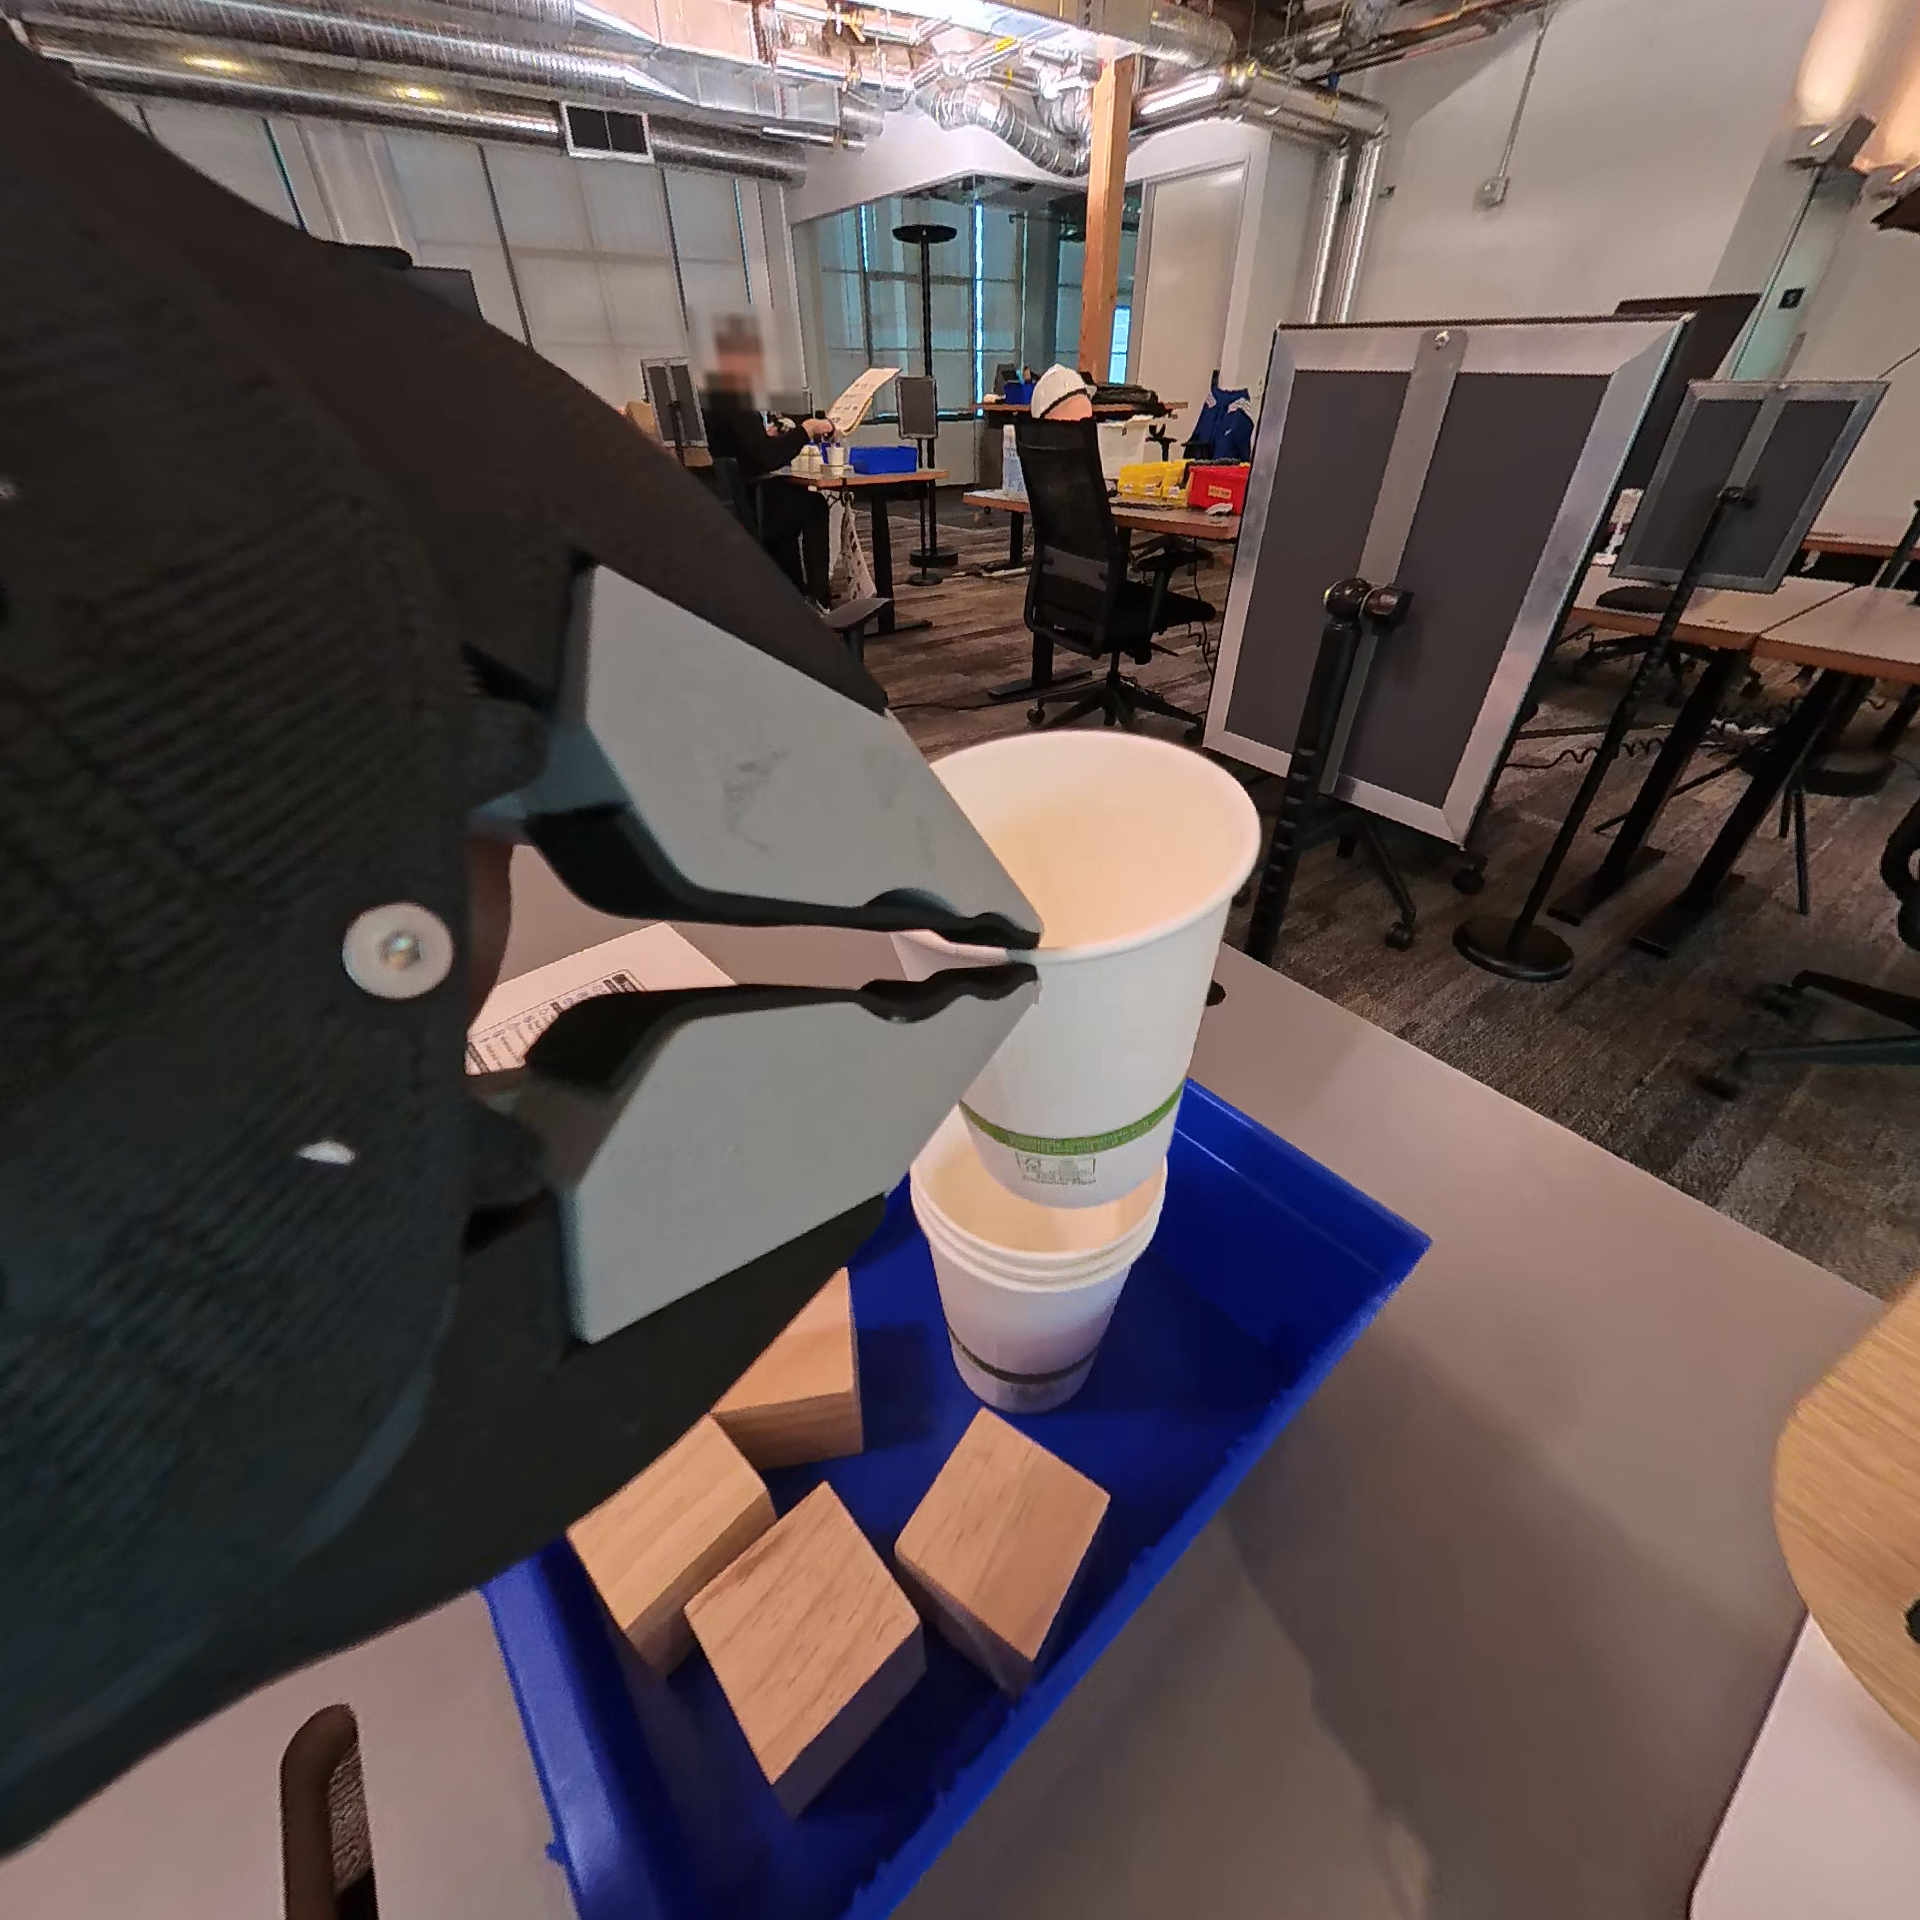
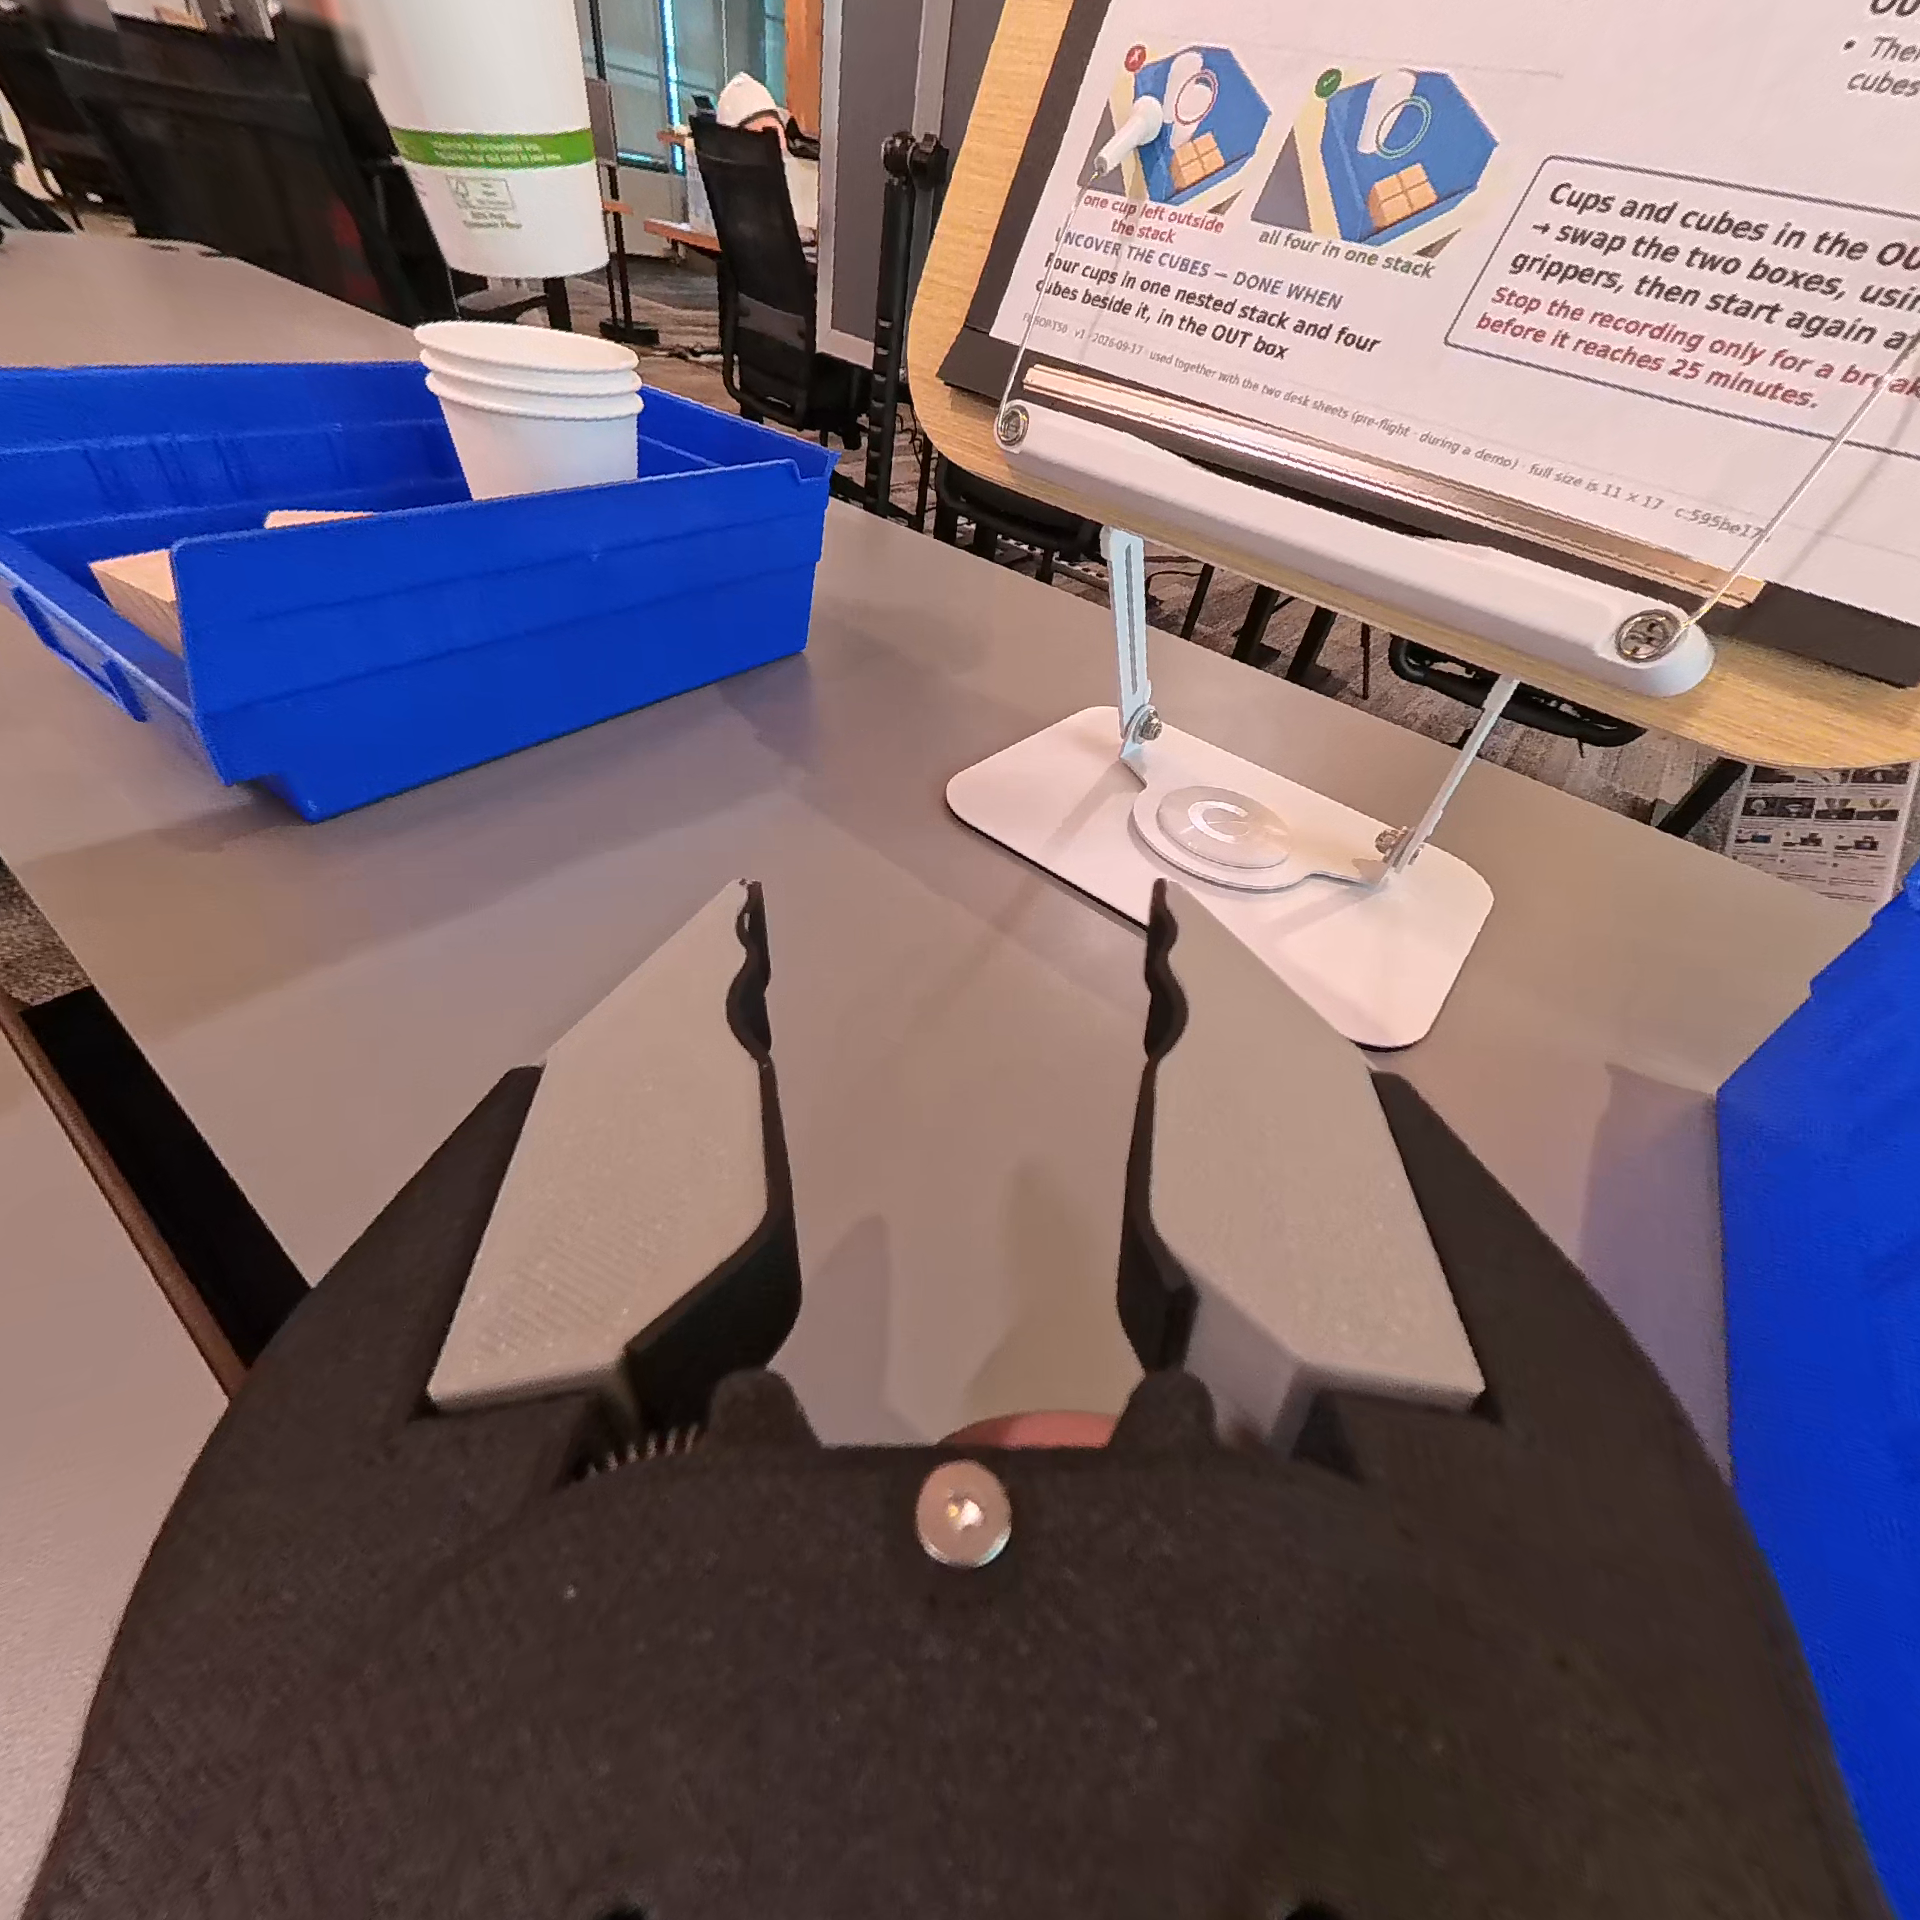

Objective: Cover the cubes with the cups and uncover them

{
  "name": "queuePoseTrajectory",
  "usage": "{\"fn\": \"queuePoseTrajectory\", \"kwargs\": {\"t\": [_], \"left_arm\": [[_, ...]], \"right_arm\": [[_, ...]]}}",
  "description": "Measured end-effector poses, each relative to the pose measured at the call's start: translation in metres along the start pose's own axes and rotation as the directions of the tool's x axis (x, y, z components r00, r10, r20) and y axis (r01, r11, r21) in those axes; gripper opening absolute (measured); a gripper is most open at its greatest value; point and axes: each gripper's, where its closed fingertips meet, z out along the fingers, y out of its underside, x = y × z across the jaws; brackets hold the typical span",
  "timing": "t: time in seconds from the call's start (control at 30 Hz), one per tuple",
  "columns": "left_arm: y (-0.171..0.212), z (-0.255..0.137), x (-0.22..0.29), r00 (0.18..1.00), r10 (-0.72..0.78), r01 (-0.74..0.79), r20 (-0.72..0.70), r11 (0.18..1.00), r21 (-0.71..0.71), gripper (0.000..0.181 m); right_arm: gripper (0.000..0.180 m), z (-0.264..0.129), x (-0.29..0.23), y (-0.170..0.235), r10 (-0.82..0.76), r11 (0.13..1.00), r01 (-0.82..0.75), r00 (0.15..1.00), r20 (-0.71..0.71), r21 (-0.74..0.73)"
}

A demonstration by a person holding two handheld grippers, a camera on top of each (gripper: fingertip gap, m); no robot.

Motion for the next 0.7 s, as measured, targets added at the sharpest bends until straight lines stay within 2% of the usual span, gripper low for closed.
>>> {"fn": "queuePoseTrajectory", "kwargs": {"t": [0.7], "left_arm": [[-0.034, -0.041, 0.019, 0.997, 0.075, -0.076, 0.017, 0.995, 0.063, 0.001]], "right_arm": [[0.071, -0.003, 0.009, -0.003, 0.011, 1.0, -0.01, 1.0, -0.023, 0.016]]}}
